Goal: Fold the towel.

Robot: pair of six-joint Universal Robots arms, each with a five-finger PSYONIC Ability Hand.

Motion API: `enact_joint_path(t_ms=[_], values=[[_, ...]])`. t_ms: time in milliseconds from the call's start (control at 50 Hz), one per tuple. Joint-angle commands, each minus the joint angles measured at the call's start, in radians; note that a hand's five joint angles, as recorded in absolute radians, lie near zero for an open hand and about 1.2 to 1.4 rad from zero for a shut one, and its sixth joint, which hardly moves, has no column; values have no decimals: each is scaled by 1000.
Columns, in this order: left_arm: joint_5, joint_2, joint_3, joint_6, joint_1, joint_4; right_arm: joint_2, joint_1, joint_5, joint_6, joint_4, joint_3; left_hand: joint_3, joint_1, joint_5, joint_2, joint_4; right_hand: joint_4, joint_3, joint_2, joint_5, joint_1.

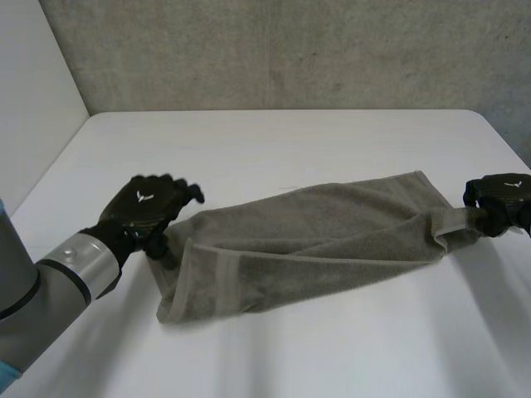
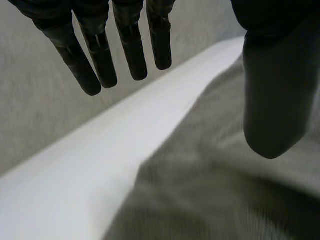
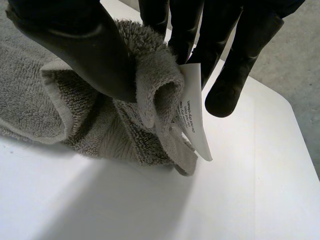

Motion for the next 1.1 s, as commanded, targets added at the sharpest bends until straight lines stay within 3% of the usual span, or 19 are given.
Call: enact_joint_path(t_ms=[20, 120, 280, 520, 560, 580, 620, 680, 720, 820, 940, 980, 1100], values=[[-81, 81, 51, -39, -86, -8, 3, 1, 0, -3, -1, 7, -75, -88, -234, -87, -94, 52, 82, 84, 58, 70], [-179, -6, 132, -73, -146, -68, 7, 13, 0, -3, -3, 16, -69, -82, -228, -81, -88, 52, 82, 84, 58, 70], [-369, -273, 336, -65, -232, -299, 7, 15, 0, -4, -20, 25, -46, -59, -205, -57, -64, 52, 82, 84, 58, 70], [-419, -397, 422, -42, -234, -325, 16, 33, 2, -6, -27, 30, 122, 109, -37, 110, 103, 52, 82, 84, 58, 70], [-422, -405, 424, -8, -235, -321, 16, 35, 2, -6, -29, 30, 343, 330, 184, 332, 325, 52, 82, 84, 58, 70], [-422, -405, 424, -8, -235, -321, 17, 33, 2, -6, -29, 32, 345, 332, 186, 333, 326, 52, 82, 84, 58, 70], [-422, -396, 424, 4, -235, -319, 17, 33, 2, -6, -32, 32, 611, 598, 452, 599, 592, 52, 82, 84, 58, 70], [-420, -388, 424, 4, -237, -319, 16, 33, 2, -6, -34, 32, 706, 693, 547, 694, 687, 52, 82, 84, 58, 70], [-419, -368, 430, 4, -250, -319, 16, 33, 3, -6, -34, 32, 902, 888, 743, 890, 883, 52, 82, 84, 58, 70], [-414, -296, 444, 3, -267, -301, -13, 33, 6, -4, -26, 15, 902, 889, 743, 891, 884, 52, 82, 84, 58, 70], [-411, -180, 464, -4, -264, -290, -201, 33, -1, 10, 9, -22, 902, 889, 743, 891, 884, 52, 82, 84, 58, 70], [-408, -134, 464, -5, -264, -290, -289, 35, -5, 10, 66, -71, 902, 889, 743, 891, 884, 52, 82, 84, 58, 70], [-405, 50, 456, -2, -258, -287, -371, 27, -21, -3, 239, -200, 902, 889, 743, 891, 884, 52, 82, 84, 58, 70]])
